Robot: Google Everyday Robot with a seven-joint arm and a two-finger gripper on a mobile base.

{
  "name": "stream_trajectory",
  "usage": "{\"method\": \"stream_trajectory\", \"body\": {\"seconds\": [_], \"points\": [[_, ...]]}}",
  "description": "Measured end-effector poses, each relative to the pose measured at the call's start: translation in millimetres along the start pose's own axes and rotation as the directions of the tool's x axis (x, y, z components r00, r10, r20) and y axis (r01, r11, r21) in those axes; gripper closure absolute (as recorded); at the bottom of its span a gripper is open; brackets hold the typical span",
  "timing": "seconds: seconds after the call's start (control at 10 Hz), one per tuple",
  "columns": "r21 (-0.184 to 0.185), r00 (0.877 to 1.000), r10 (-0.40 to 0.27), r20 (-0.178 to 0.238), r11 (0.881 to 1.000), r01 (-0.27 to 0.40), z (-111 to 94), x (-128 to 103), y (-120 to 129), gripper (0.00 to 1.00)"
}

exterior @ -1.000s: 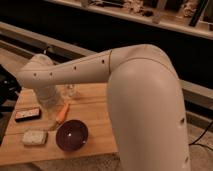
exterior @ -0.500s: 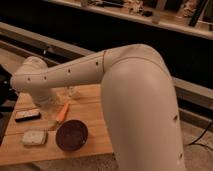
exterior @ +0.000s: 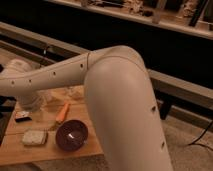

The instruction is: Place the eraser on the white sponge

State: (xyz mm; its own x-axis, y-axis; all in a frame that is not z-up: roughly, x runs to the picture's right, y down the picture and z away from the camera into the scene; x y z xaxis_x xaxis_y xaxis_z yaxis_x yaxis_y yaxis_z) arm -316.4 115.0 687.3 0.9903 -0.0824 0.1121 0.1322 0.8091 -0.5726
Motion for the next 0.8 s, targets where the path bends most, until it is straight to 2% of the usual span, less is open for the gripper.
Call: {"method": "stream_trajectory", "body": {"seconds": [0.2,0.4,0.8], "points": [[-0.01,0.996,-0.086,0.007,0.996,0.086,3.8,-13.0,-13.3,0.35],[-0.012,0.989,-0.145,0.007,0.989,0.145,4.5,-24.3,-30.5,0.35],[-0.029,0.976,-0.219,-0.004,0.975,0.219,13.3,-53.3,-42.8,0.35]]}}
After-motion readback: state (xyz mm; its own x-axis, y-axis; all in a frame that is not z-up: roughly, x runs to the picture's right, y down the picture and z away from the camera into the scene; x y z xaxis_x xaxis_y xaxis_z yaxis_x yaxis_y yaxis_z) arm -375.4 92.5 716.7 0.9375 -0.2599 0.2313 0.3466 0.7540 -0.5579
